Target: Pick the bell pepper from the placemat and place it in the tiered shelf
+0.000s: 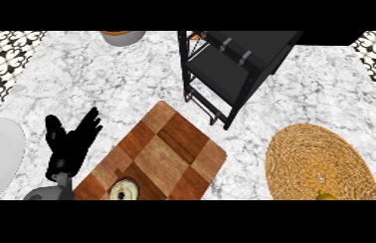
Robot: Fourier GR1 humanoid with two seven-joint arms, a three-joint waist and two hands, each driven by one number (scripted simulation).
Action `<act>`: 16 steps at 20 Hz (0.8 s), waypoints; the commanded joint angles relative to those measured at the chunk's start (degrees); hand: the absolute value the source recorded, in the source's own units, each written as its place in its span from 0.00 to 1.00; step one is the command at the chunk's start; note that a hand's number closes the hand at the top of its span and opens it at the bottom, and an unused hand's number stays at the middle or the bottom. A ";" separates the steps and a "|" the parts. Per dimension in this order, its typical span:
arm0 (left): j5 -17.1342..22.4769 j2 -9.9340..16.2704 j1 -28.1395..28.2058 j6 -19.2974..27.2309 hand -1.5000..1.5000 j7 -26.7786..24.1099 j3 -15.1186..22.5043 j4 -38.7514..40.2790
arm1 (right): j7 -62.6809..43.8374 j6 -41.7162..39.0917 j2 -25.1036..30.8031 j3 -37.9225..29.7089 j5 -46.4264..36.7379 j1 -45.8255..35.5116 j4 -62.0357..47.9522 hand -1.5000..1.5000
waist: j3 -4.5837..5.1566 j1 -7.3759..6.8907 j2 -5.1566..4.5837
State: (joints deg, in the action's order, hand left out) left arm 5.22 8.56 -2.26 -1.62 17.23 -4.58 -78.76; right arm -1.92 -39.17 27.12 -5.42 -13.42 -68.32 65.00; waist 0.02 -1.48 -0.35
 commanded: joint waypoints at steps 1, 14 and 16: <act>-0.67 -0.83 -3.08 0.00 0.50 -2.76 -0.18 5.29 | 10.41 4.86 0.50 2.12 -6.95 -1.43 -8.61 1.00 | 0.02 0.00 -0.37; -0.88 -0.83 -1.30 0.76 0.50 -0.56 -0.35 1.66 | 20.75 14.54 -4.60 1.71 -12.74 -10.98 -28.11 1.00 | 0.01 -0.17 -0.16; 0.02 0.44 0.52 -0.64 0.50 0.35 -0.87 -0.51 | 21.40 13.66 -6.29 2.44 -12.62 -9.02 -27.32 1.00 | -0.01 0.23 0.09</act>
State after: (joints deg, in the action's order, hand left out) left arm 4.66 8.26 -2.77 -1.39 17.10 -4.96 -78.32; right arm 16.30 -25.31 21.52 -2.83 -25.69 -77.13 40.16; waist 0.03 -1.59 -0.43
